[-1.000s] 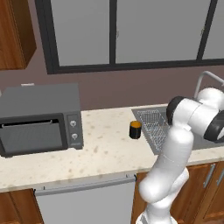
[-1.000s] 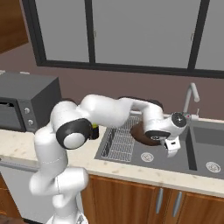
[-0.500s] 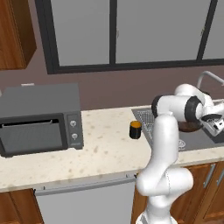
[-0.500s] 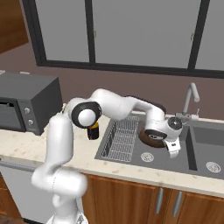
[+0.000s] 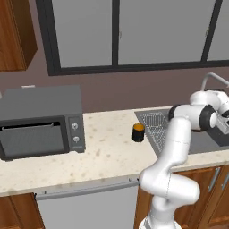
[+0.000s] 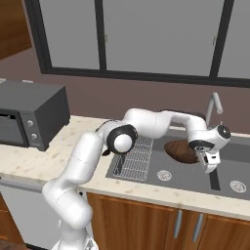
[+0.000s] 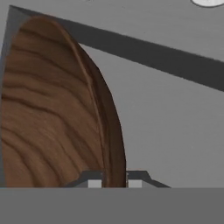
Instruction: Place the bowl in the left basin and the mug in the right basin of the sink.
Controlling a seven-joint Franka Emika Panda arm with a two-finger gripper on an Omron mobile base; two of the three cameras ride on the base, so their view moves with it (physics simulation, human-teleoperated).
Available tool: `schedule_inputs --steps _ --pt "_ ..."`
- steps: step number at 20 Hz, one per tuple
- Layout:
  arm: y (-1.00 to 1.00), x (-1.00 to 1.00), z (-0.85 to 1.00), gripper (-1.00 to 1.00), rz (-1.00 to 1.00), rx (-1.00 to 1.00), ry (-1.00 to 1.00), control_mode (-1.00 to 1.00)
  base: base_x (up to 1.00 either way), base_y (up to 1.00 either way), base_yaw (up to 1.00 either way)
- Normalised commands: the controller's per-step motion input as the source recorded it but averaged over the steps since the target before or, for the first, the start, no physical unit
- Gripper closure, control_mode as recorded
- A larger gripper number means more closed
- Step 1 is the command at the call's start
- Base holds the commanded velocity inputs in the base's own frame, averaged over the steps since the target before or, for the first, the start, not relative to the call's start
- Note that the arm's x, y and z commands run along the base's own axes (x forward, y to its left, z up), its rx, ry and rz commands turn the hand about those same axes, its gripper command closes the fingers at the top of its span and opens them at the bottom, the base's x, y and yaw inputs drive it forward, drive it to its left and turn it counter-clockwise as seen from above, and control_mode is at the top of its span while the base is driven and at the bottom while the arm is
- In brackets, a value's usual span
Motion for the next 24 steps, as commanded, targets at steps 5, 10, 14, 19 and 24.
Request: schedule_inputs --steps 5,10,14,19,24 --pt "-0.06 0.33 -0.31 1.00 0.11 0.00 0.00 -1.00 0.00 0.00 0.00" --pt "0.14 0.30 -0.21 1.00 0.06 0.00 0.01 -1.00 0.00 0.00 0.00" --pt "0.43 0.30 -0.04 1.00 0.00 -0.03 0.12 -1.00 0.00 0.00 0.00" --pt "0.47 0.14 -0.07 1.00 0.00 -0.05 0.15 -1.00 0.00 0.00 0.00" --pt "0.34 0.01 -0.25 1.00 0.00 -0.03 0.05 -1.00 0.00 0.00 0.00"
